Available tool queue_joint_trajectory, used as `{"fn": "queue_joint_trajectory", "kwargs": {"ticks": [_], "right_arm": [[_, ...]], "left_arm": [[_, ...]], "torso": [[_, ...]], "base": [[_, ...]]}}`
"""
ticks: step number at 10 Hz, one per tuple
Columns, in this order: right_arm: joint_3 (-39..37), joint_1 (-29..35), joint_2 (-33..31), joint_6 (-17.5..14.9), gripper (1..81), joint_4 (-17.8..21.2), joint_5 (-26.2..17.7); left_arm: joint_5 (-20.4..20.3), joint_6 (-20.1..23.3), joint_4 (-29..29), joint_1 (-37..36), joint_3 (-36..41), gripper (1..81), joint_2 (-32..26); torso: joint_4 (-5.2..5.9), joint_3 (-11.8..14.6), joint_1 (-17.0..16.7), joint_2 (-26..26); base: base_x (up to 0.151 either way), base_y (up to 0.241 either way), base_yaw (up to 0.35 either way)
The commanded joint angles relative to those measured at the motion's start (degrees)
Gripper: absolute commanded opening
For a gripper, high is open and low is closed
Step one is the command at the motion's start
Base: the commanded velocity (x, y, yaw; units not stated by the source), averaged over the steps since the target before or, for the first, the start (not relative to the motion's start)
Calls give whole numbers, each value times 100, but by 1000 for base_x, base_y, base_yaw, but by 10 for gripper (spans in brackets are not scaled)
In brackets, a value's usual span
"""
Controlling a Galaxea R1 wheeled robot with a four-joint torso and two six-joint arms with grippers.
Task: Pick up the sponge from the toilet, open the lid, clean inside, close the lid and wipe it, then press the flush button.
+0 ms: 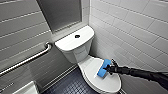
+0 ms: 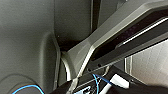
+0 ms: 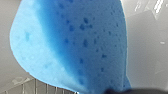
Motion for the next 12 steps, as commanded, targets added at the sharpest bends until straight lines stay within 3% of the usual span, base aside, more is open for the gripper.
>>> {"fn": "queue_joint_trajectory", "kwargs": {"ticks": [1, 5, 6, 10, 12], "right_arm": [[-624, 556, 363, 426, 10, 166, 341], [-1027, 38, 407, 1417, 10, 166, 963], [-1168, -182, 407, 1541, 10, 166, 1061], [-1503, -947, 91, 1726, 10, 157, 1097], [-1055, -1404, -304, 1709, 10, 70, 1369]], "left_arm": [[426, 29, 3, 71, 128, 811, -79], [426, 29, -6, 132, 128, 811, -44], [426, 29, -6, 142, 146, 811, -44], [435, 29, -15, 159, 172, 811, -79], [435, 20, -15, 168, 199, 811, -114]], "torso": [[0, 0, 0, 0], [0, 0, 2, 0], [0, 0, 2, 0], [0, 0, 2, -2], [0, 2, 2, -2]], "base": [[0, 0, 0], [0, 0, 0], [0, 0, 0], [0, 0, 0], [0, 0, 0]]}}
